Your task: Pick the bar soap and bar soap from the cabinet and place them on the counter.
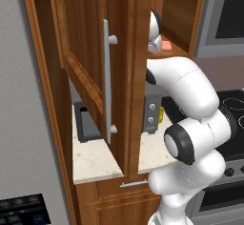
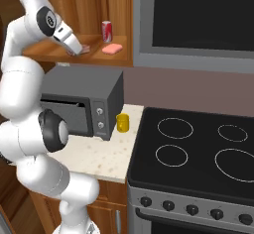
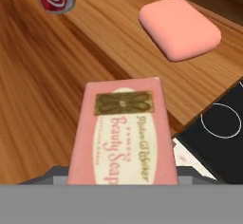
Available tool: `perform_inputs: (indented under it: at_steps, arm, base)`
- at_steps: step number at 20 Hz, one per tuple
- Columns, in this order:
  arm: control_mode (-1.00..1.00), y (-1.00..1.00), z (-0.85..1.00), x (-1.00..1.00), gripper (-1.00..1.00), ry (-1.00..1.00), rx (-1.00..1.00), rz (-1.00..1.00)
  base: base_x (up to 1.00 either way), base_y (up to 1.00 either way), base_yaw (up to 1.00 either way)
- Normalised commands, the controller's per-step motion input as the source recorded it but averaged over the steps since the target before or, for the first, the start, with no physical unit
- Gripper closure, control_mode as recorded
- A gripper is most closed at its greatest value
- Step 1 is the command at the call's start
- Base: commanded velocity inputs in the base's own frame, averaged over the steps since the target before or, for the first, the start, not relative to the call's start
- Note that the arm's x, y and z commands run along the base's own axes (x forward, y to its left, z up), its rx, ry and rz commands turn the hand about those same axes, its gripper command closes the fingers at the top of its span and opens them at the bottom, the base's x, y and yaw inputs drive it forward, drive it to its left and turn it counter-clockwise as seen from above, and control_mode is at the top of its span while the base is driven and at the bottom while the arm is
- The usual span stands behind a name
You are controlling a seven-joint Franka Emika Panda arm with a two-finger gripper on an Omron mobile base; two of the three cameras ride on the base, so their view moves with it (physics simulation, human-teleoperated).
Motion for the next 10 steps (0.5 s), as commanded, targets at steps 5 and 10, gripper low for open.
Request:
perform_inputs:
  at_steps: [5, 10]
  arm:
    - [-1.0, 0.0, 0.03, -0.58, 1.0, 0.0, 0.0, 0.02]
    - [-1.0, 0.0, 0.05, -0.53, 1.0, 0.0, -0.01, 0.02]
  base:
    - [0.0, 0.0, 0.0]
    - [0.0, 0.0, 0.0]
